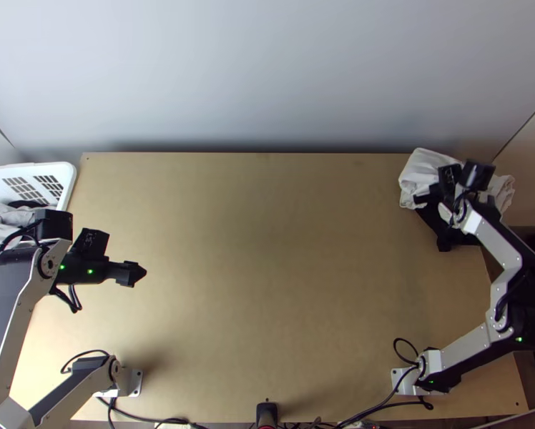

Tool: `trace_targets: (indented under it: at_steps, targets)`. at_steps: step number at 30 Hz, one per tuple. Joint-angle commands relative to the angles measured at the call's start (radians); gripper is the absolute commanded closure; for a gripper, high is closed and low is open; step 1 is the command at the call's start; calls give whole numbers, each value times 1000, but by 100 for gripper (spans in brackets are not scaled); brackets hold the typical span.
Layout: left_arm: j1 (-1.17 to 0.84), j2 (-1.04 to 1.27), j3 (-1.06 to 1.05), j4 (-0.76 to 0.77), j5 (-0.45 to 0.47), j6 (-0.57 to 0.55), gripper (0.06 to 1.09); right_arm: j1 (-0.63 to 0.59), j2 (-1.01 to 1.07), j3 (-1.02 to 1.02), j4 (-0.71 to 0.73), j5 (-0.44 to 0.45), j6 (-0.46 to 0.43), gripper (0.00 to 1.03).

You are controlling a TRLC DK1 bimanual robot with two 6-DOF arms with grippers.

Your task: Fold the t-shirt

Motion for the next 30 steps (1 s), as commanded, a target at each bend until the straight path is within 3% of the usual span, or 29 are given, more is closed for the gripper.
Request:
trace_targets:
  at_steps: [1, 2, 4, 5, 16, 24, 30]
  targets:
    - [0, 4, -14, 10, 4, 1, 10, -27, -82, -183, 86, 19, 5, 95]
    - [-1, 5, -16, 12, 5, 1, 10, -42, -102, -197, 94, 18, 9, 78]
    - [-3, 7, -17, 15, 7, 1, 10, -68, -142, -206, 99, 18, 52, 21]
    - [-3, 7, -20, 21, 7, 0, 10, -73, -165, -205, 77, 16, 61, 2]
    - [-6, 5, -32, 30, 7, -8, 10, -30, -435, -116, -20, -27, 121, 3]
    - [-23, -16, -42, 29, 7, -34, 10, -50, -108, 88, 53, -27, 170, 3]
    - [-21, -61, -49, 58, 5, -51, 10, -86, 117, 84, 108, -25, 157, 3]
